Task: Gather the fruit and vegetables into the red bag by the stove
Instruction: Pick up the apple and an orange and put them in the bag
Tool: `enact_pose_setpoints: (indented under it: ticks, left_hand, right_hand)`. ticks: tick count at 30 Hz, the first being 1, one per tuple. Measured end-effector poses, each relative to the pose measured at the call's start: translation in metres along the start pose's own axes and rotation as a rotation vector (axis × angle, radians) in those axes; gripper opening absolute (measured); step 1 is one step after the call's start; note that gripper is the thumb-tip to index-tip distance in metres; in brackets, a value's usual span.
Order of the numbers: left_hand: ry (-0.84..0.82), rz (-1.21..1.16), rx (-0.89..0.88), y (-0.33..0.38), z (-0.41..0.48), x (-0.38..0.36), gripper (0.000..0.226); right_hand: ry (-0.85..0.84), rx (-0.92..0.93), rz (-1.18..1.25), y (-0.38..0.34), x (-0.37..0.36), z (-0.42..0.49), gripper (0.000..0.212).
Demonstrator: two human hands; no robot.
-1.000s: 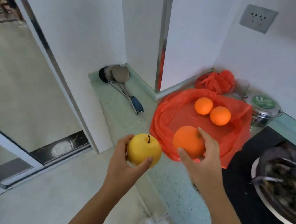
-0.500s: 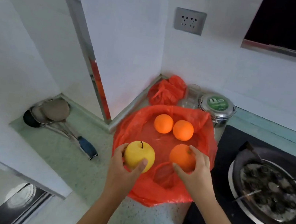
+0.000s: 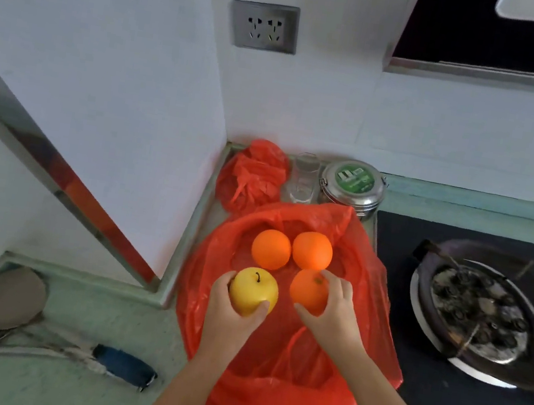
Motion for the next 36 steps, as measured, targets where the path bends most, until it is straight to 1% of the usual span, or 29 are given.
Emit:
enact_pose_setpoints:
  ticks: [2,6,10,19,23,28,36]
  left_hand:
    - [-0.043,0.002,-0.030,-0.007,0.013,-0.002,0.080]
    - [-0.109,-0.020,-0.085,-0.015,0.031,-0.006,0.071]
    - [-0.094,-0.090,-0.092,-0.023,0.045,-0.010,0.074]
    - [-0.117,-0.106,-0.129,-0.028,0.054,-0.020,0.074]
    - [-0.118,-0.099,-0.179,-0.025,0.056,-0.021,0.074]
    - [-0.143,-0.066,-0.216,-0.022,0.055,-0.021,0.084]
    - [-0.146,0.009,-0.242,-0.023,0.050,-0.019,0.085]
  right_hand:
    - [0.030,-0.025,-0.007,0.002,-0.008,0.004,0.072]
    - [0.087,-0.068,-0.002,0.003,-0.019,0.008,0.071]
    - [0.113,-0.075,-0.025,0.006,-0.026,0.013,0.072]
    - [0.139,-0.099,-0.047,0.012,-0.033,0.021,0.074]
    - [0.129,-0.116,-0.041,0.014,-0.036,0.020,0.075]
    - [0.116,-0.120,-0.077,0.014,-0.038,0.018,0.076]
    - [0.137,-0.093,-0.126,0.008,-0.028,0.002,0.073]
Point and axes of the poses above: each hand's wrist, its own z-axis towards the middle knuckle, its own x-axis out of the back of the hand, y = z × x, the point moved 2 cm from there along z, towards the middle knuckle, and after that the axes turned 1 degree about -x, right-handed, at the moved point
